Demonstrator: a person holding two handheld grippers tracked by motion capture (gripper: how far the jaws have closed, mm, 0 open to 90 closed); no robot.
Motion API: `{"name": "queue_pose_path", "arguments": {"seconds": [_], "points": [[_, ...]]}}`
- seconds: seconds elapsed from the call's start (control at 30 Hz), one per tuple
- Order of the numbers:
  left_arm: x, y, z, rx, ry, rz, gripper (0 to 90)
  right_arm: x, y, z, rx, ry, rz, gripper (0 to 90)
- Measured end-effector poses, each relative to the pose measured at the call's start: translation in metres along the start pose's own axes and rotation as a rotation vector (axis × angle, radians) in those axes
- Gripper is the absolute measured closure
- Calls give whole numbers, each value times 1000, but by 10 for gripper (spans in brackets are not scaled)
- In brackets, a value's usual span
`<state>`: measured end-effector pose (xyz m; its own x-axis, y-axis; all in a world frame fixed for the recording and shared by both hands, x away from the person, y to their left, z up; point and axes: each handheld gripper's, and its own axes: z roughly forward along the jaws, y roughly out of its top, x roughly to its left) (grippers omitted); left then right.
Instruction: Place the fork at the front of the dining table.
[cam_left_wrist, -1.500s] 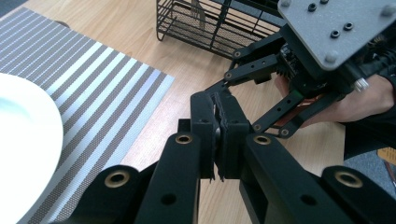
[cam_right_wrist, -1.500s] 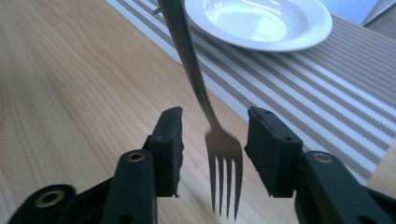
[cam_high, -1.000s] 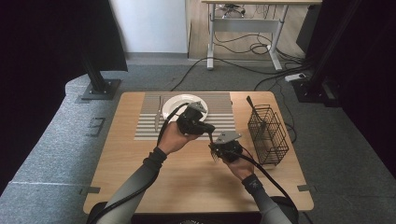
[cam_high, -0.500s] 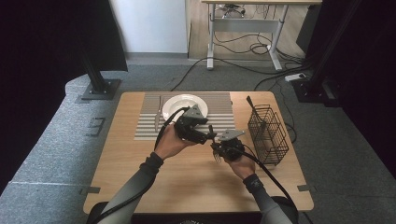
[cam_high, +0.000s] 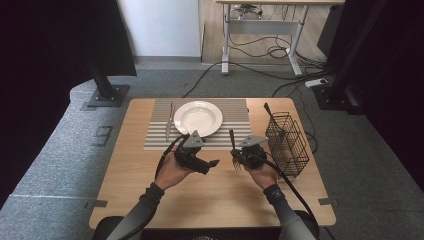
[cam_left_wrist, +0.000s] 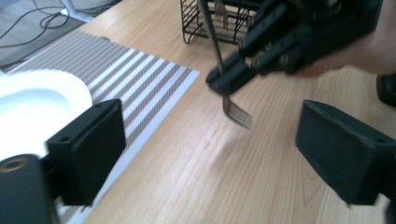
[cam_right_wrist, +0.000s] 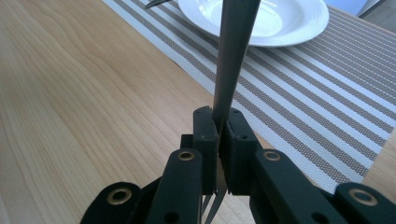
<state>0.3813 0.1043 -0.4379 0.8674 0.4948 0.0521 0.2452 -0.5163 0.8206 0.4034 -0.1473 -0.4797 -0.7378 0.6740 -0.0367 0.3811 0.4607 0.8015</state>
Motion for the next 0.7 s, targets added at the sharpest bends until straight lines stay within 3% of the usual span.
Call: {"name": "queue_pose_path", "arguments": {"seconds": [0.1, 0.37, 0.53, 0.7], "points": [[-4, -13, 1, 6, 15, -10, 0, -4, 1, 0, 7, -16, 10, 843], [-10, -52, 4, 34, 40, -28, 0, -19, 6, 2, 22, -40, 49, 843], [-7, -79, 7, 52, 42, -57, 0, -28, 12, 6, 41, -60, 64, 843], [-4, -94, 7, 68, 51, -82, 0, -36, 20, 10, 60, -85, 69, 843]]}}
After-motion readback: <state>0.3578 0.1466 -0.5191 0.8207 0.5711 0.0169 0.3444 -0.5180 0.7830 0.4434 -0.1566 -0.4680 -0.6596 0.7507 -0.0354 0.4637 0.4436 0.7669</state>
